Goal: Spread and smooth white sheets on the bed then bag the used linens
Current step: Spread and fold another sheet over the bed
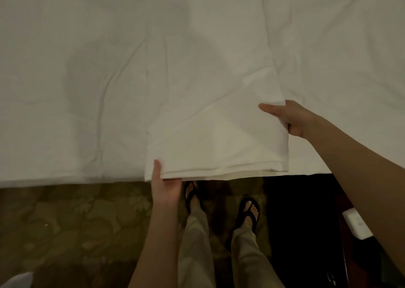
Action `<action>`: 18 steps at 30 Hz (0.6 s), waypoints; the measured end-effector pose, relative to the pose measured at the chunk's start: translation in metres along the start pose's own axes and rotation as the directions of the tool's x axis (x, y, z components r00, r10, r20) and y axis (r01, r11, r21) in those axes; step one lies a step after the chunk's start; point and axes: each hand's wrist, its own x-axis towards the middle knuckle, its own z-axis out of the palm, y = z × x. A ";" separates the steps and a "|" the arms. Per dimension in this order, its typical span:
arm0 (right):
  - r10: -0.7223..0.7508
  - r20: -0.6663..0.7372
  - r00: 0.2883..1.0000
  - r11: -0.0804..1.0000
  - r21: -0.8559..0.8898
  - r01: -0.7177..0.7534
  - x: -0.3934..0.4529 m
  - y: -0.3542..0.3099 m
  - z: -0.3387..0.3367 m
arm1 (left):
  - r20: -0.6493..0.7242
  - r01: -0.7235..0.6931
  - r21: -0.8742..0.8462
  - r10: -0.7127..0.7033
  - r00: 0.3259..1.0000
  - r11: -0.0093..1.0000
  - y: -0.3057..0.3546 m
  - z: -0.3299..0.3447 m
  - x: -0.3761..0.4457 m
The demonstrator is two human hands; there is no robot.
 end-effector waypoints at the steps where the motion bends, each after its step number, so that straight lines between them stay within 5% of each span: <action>1: -0.001 -0.005 1.000 1.000 0.009 0.001 0.000 0.003 0.002 | 0.025 -0.029 0.000 0.029 0.999 1.000 0.010 0.000 0.001; 5: 0.048 -0.018 0.999 0.999 0.015 -0.048 0.011 0.032 0.009 | 0.053 -0.083 0.079 0.079 0.995 0.993 0.037 -0.010 0.014; 14: 0.032 -0.129 0.991 0.999 0.005 -0.031 0.029 0.070 0.009 | -0.111 -0.116 0.126 0.131 0.985 0.985 0.025 -0.041 0.043; 18: 0.040 -0.178 0.983 0.998 -0.036 -0.047 0.031 0.072 0.008 | -0.233 0.035 0.270 0.030 0.972 0.962 0.030 -0.047 0.048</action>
